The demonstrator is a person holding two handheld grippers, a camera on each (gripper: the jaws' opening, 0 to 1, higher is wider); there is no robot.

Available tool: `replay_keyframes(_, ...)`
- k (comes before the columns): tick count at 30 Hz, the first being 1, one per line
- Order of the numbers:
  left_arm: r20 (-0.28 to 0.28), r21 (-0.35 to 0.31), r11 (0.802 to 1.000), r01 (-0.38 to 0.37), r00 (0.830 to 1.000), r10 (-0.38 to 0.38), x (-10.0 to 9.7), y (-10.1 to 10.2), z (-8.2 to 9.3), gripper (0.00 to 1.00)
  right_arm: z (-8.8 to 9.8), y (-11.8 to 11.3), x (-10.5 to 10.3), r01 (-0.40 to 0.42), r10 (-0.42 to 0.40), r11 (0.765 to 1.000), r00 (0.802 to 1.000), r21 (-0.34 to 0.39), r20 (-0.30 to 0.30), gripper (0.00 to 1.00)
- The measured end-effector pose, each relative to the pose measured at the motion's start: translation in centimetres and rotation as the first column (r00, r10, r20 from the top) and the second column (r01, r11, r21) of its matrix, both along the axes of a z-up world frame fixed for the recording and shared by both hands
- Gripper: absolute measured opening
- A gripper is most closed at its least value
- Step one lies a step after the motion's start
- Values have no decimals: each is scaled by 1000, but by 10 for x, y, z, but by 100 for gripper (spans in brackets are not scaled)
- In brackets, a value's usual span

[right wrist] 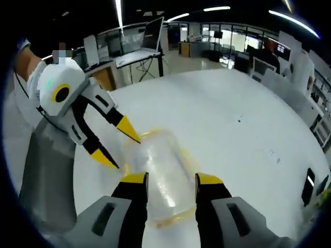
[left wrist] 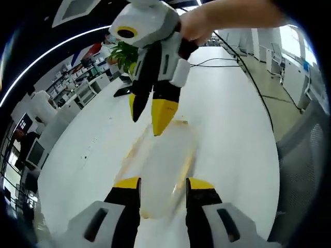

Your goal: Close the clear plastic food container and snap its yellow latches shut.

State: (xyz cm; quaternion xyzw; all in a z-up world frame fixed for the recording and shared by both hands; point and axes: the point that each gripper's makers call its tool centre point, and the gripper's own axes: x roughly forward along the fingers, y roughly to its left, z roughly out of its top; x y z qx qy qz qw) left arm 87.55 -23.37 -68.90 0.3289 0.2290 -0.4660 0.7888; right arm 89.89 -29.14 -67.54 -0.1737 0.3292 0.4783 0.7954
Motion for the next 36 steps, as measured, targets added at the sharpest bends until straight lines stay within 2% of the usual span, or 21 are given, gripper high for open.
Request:
replay_keyframes(3, 13, -29, 999, -14, 1000, 14, 3, 2, 1, 29, -3, -5, -11, 64, -65, 997, 997, 42, 30, 33)
replay_keyframes(6, 18, -69, 997, -31, 999, 32, 5, 2, 3, 30, -6, -12, -20, 100, -103, 994, 992, 48, 71, 33)
replay_keyframes(8, 18, -94, 995, -44, 999, 46, 6, 3, 3, 32, -5, -18, -22, 143, -150, 987, 983, 67, 106, 32)
replay_keyframes(11, 18, -129, 990, -63, 998, 66, 6, 5, 3, 33, -6, -24, -29, 194, -205, 974, 974, 116, 94, 32)
replay_keyframes(12, 18, -139, 988, -72, 997, 75, 6, 6, 2, 33, -7, -28, -30, 209, -221, 971, 969, 119, 109, 32)
replay_keyframes(16, 8, -168, 980, -108, 994, 111, 6, 12, -1, 34, -11, -34, -34, 264, -280, 952, 956, 152, 92, 33)
replay_keyframes(19, -17, -189, 971, -149, 989, 148, 5, 20, -6, 35, -18, -36, -36, 287, -302, 946, 949, 151, 91, 36)
replay_keyframes(27, -86, -242, 926, -290, 957, 277, 12, 46, -19, 39, -38, -33, -40, 325, -338, 933, 939, 154, 64, 39)
replay_keyframes(30, -108, -235, 921, -311, 950, 293, 12, 50, -27, 43, -47, -33, -42, 326, -336, 934, 941, 143, 48, 40)
replay_keyframes(36, -124, -208, 928, -310, 949, 290, 9, 51, -45, 42, -64, -36, -43, 340, -345, 933, 938, 119, 25, 41)
